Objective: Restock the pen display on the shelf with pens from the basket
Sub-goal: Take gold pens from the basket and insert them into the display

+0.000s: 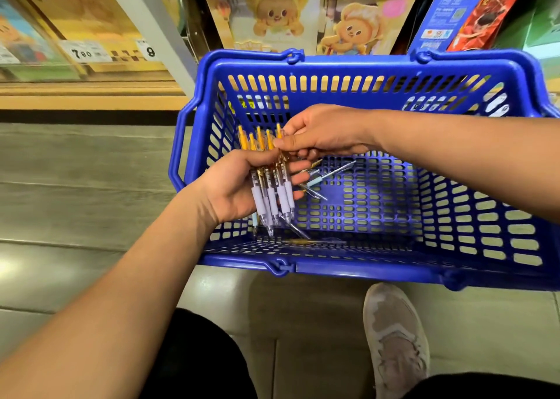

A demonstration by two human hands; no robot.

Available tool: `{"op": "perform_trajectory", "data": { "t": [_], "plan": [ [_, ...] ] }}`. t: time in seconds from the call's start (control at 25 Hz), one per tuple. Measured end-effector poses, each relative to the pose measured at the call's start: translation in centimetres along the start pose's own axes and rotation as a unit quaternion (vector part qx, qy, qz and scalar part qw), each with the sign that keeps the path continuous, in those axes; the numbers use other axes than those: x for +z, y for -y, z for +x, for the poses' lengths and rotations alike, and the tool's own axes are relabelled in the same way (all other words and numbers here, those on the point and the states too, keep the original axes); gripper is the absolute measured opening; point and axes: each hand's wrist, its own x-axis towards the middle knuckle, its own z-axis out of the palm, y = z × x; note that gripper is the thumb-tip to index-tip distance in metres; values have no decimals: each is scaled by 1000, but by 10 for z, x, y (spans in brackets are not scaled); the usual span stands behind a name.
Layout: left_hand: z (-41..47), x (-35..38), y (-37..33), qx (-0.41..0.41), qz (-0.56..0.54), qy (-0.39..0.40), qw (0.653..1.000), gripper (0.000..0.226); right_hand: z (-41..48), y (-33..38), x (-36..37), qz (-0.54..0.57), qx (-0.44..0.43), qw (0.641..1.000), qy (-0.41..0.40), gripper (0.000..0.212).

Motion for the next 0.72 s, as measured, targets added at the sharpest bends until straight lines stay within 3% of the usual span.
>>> {"op": "perform_trajectory", "data": {
  "t": [0.24, 0.28, 0.36, 0.48, 0.56, 0.72],
  "plan": [
    [-1, -5, 1, 36, 58, -66, 995, 13, 9, -4, 0, 106, 0, 994, 24, 17],
    [-2, -7, 1, 42, 54, -79, 995, 14, 13, -8, -1, 66, 8, 998, -3, 18],
    [-4, -12, -1, 61, 51, -102, 992, 18, 21, -21, -2, -137, 39, 988, -66, 21],
    [-6, -11, -5, 77, 25, -109, 991, 19, 32, -51, 4, -460, 91, 881, -70, 43],
    [-8, -9, -7, 83, 8, -117, 990, 16, 38, -77, 15, -537, 106, 836, -34, 62],
    [-12, -11, -10, 92, -1, -120, 989, 6, 54, -110, 24, -609, 63, 789, -53, 61]
  ]
}}
